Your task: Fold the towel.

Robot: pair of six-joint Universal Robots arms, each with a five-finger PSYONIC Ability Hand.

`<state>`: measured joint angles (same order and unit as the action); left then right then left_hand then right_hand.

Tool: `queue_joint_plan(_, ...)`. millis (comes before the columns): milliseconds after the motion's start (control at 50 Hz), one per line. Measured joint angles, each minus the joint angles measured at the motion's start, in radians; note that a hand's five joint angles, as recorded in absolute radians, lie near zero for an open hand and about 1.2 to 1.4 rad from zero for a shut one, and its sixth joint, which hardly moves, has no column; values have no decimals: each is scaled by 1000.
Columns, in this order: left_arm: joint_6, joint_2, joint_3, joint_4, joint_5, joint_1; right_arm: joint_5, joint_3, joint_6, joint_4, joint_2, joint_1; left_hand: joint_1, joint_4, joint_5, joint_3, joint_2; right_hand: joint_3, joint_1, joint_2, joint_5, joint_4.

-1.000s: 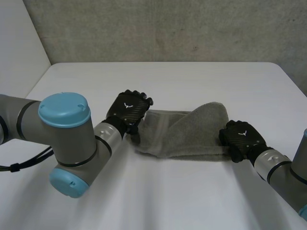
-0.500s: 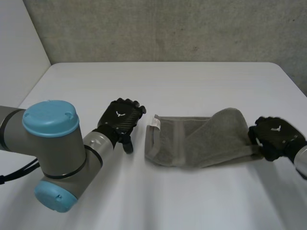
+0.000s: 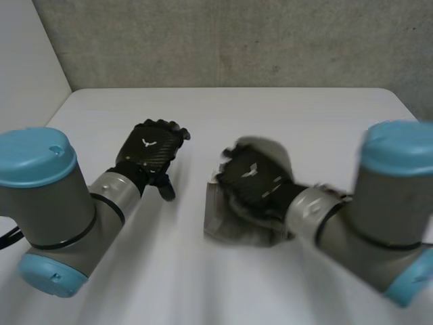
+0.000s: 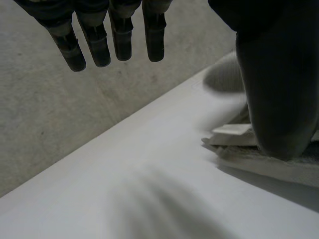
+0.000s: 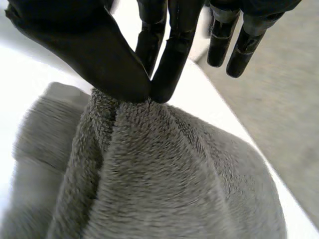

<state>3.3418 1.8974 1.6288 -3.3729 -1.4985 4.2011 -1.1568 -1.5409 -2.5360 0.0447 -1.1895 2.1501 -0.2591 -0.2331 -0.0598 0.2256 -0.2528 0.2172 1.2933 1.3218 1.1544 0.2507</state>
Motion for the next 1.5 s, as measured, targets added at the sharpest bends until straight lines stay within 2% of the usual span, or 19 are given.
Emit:
queue_joint_plan(100, -26, -9, 1, 0, -11, 9, -40, 20, 2, 57, 121, 84, 0, 0, 0, 0, 0, 0, 0, 0, 0, 0)
queue_joint_plan(220, -35, -4, -3, -1, -19, 12, -62, 19, -11, 94, 181, 94, 0, 0, 0, 0, 0, 0, -66, -67, -53, 0)
queue_joint_plan(240, -36, -1, -7, -2, -19, 11, -64, 13, -26, 96, 171, 87, 0, 0, 0, 0, 0, 0, -230, -232, -217, 0)
queue_joint_plan(260, -35, 0, -9, -2, -19, 11, -65, 11, -30, 97, 167, 84, 0, 0, 0, 0, 0, 0, -279, -277, -264, 0)
queue_joint_plan(320, -35, 7, -29, -3, -19, 6, -65, -13, -93, 96, 102, 53, 0, 0, 0, 0, 0, 0, -655, -642, -644, 0)
queue_joint_plan(420, -49, 28, -81, -3, -22, -8, -63, -60, -202, 95, -20, -11, 0, 0, 0, 0, 0, 0, -1009, -1016, -1081, 0)
queue_joint_plan(540, -128, 79, -182, -3, -43, -43, -64, -110, -322, 78, -140, -106, 0, 0, 0, 0, 0, 0, -1044, -1074, -1093, 0)
queue_joint_plan(700, -213, 153, -283, -3, -54, -105, -71, -124, -406, 34, -165, -186, 0, 0, 0, 0, 1, 0, -1044, -1074, -1093, 0)
queue_joint_plan(820, -229, 243, -340, -2, -55, -171, -96, -94, -476, 23, -93, -246, 0, 0, 0, 0, 1, 0, -1044, -1074, -1093, 0)
queue_joint_plan(980, -229, 341, -354, 1, -56, -212, -120, -27, -530, 25, 61, -257, 0, 0, 0, 0, 1, 0, -1044, -1074, -1093, 0)
queue_joint_plan(1240, -203, 442, -325, -1, -65, -211, -148, 50, -581, 45, 229, -201, 0, 0, 0, 0, 1, 0, -1044, -1074, -1093, 0)
queue_joint_plan(1500, -125, 475, -319, 5, -125, -195, -195, 66, -589, 58, 258, -158, 23, 0, 14, 0, 2, 0, -1058, -1074, -1093, 0)
